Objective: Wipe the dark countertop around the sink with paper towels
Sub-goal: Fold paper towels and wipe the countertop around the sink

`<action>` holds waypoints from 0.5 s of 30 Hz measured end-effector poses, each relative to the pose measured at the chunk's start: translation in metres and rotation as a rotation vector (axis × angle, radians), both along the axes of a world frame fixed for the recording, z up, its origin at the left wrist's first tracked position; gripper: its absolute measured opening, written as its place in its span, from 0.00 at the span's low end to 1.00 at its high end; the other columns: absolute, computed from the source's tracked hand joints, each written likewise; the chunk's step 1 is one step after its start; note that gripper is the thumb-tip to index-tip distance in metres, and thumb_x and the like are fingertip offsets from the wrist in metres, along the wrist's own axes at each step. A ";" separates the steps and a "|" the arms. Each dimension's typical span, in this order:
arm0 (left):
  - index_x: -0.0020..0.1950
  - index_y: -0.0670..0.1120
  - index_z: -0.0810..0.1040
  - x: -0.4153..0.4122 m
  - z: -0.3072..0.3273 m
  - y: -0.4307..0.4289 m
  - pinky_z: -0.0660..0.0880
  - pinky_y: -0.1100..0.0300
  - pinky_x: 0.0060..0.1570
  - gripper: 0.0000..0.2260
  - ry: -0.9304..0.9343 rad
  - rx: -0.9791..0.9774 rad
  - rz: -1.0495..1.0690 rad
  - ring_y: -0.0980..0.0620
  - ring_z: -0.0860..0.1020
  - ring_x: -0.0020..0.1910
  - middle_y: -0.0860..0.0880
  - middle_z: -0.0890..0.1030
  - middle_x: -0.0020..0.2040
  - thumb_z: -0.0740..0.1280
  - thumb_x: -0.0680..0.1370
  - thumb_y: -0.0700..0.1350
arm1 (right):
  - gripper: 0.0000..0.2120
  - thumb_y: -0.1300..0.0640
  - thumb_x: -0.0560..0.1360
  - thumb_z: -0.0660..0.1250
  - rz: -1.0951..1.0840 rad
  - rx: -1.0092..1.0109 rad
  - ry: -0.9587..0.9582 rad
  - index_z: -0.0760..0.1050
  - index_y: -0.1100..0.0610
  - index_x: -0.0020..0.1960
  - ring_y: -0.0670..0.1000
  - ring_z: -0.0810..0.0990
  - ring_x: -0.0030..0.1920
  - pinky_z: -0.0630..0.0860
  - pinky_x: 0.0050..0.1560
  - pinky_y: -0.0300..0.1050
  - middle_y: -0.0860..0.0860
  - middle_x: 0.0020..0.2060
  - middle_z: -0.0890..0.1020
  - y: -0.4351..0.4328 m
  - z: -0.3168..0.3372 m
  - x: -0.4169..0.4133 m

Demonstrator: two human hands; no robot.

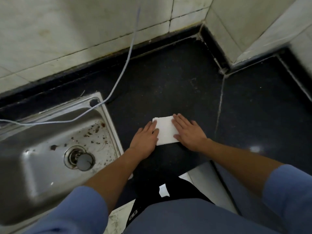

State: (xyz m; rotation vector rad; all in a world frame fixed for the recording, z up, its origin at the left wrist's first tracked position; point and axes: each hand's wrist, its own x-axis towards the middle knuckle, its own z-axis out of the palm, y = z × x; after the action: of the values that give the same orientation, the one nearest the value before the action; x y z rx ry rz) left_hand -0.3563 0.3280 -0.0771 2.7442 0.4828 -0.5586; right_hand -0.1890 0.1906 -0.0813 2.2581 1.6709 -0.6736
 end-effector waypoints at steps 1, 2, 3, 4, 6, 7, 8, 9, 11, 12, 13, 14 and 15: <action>0.76 0.46 0.58 -0.002 -0.003 0.001 0.58 0.50 0.71 0.22 0.011 -0.004 0.001 0.47 0.50 0.77 0.46 0.47 0.79 0.53 0.83 0.49 | 0.31 0.44 0.82 0.49 0.006 0.004 -0.006 0.43 0.57 0.79 0.52 0.42 0.78 0.59 0.71 0.56 0.52 0.78 0.41 -0.003 -0.002 0.001; 0.76 0.46 0.57 -0.005 -0.005 0.002 0.58 0.50 0.71 0.22 0.017 -0.005 -0.004 0.47 0.49 0.77 0.46 0.46 0.79 0.53 0.83 0.49 | 0.31 0.44 0.82 0.48 0.014 0.007 -0.011 0.43 0.57 0.78 0.52 0.42 0.78 0.58 0.71 0.57 0.52 0.78 0.40 -0.004 -0.003 0.001; 0.76 0.46 0.56 -0.007 -0.006 0.003 0.58 0.50 0.71 0.22 0.021 -0.003 -0.013 0.47 0.49 0.77 0.47 0.46 0.79 0.54 0.82 0.49 | 0.31 0.43 0.82 0.48 0.023 0.004 -0.016 0.42 0.57 0.78 0.53 0.42 0.78 0.56 0.72 0.58 0.52 0.78 0.40 -0.005 -0.003 0.002; 0.77 0.47 0.56 -0.007 -0.005 0.004 0.57 0.50 0.72 0.23 0.029 -0.003 -0.019 0.48 0.49 0.77 0.47 0.46 0.79 0.54 0.82 0.49 | 0.31 0.43 0.82 0.47 0.030 -0.012 -0.024 0.42 0.57 0.78 0.53 0.41 0.78 0.54 0.73 0.59 0.52 0.78 0.40 -0.004 -0.002 0.002; 0.77 0.48 0.55 -0.006 -0.001 0.005 0.56 0.50 0.73 0.23 0.037 0.003 -0.014 0.48 0.48 0.77 0.48 0.46 0.79 0.54 0.82 0.50 | 0.31 0.43 0.82 0.48 0.056 -0.039 -0.051 0.43 0.57 0.78 0.54 0.41 0.78 0.50 0.74 0.60 0.53 0.78 0.40 0.002 0.001 0.003; 0.77 0.47 0.56 -0.006 0.001 0.004 0.56 0.49 0.73 0.23 0.038 0.008 -0.006 0.47 0.49 0.77 0.48 0.47 0.79 0.54 0.82 0.50 | 0.31 0.43 0.82 0.49 0.065 -0.044 -0.057 0.45 0.57 0.78 0.55 0.41 0.78 0.48 0.74 0.61 0.53 0.78 0.42 0.007 0.003 0.004; 0.76 0.47 0.58 -0.007 0.005 0.003 0.56 0.49 0.73 0.22 0.033 0.014 0.007 0.47 0.49 0.77 0.47 0.48 0.79 0.54 0.82 0.50 | 0.31 0.43 0.81 0.51 0.070 -0.039 -0.054 0.49 0.57 0.78 0.56 0.43 0.78 0.48 0.74 0.61 0.54 0.78 0.45 0.013 0.007 0.006; 0.75 0.47 0.60 -0.009 0.008 0.001 0.56 0.49 0.73 0.22 0.027 0.021 0.027 0.47 0.50 0.77 0.47 0.50 0.79 0.55 0.82 0.49 | 0.30 0.43 0.80 0.53 0.076 -0.026 -0.048 0.54 0.56 0.77 0.56 0.46 0.77 0.49 0.74 0.61 0.54 0.78 0.49 0.021 0.012 0.008; 0.74 0.47 0.64 -0.019 0.015 -0.004 0.57 0.49 0.72 0.20 0.015 0.032 0.090 0.46 0.53 0.76 0.46 0.53 0.78 0.56 0.82 0.49 | 0.27 0.43 0.79 0.57 0.102 0.029 -0.032 0.62 0.54 0.73 0.56 0.56 0.75 0.56 0.72 0.58 0.55 0.76 0.58 0.039 0.018 0.011; 0.73 0.47 0.65 -0.026 0.019 -0.006 0.58 0.49 0.71 0.20 0.010 0.041 0.125 0.45 0.55 0.76 0.46 0.54 0.78 0.57 0.81 0.48 | 0.27 0.42 0.78 0.59 0.115 0.051 -0.017 0.64 0.54 0.72 0.56 0.61 0.72 0.60 0.69 0.57 0.55 0.73 0.62 0.050 0.020 0.012; 0.72 0.47 0.66 -0.033 0.022 -0.008 0.59 0.50 0.70 0.19 0.006 0.052 0.158 0.45 0.56 0.75 0.45 0.56 0.77 0.57 0.81 0.48 | 0.27 0.42 0.76 0.61 0.123 0.054 0.001 0.65 0.53 0.72 0.57 0.65 0.68 0.64 0.66 0.56 0.54 0.70 0.65 0.059 0.021 0.012; 0.72 0.46 0.67 -0.042 0.024 -0.011 0.60 0.50 0.70 0.19 0.000 0.059 0.189 0.44 0.58 0.74 0.45 0.57 0.77 0.57 0.81 0.48 | 0.29 0.41 0.75 0.63 0.123 0.038 0.016 0.65 0.53 0.71 0.57 0.67 0.66 0.66 0.63 0.55 0.54 0.67 0.68 0.069 0.021 0.012; 0.71 0.46 0.68 -0.051 0.026 -0.013 0.61 0.50 0.69 0.18 -0.009 0.064 0.222 0.44 0.60 0.73 0.44 0.59 0.76 0.57 0.81 0.47 | 0.30 0.41 0.73 0.66 0.114 0.010 0.029 0.65 0.53 0.70 0.57 0.69 0.64 0.67 0.62 0.55 0.55 0.65 0.70 0.077 0.020 0.011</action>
State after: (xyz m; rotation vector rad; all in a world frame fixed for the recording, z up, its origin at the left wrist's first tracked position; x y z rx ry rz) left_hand -0.4077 0.3152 -0.0514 2.7029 0.8036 -0.4828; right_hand -0.1783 0.2675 -0.0614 2.1503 1.8048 -0.6747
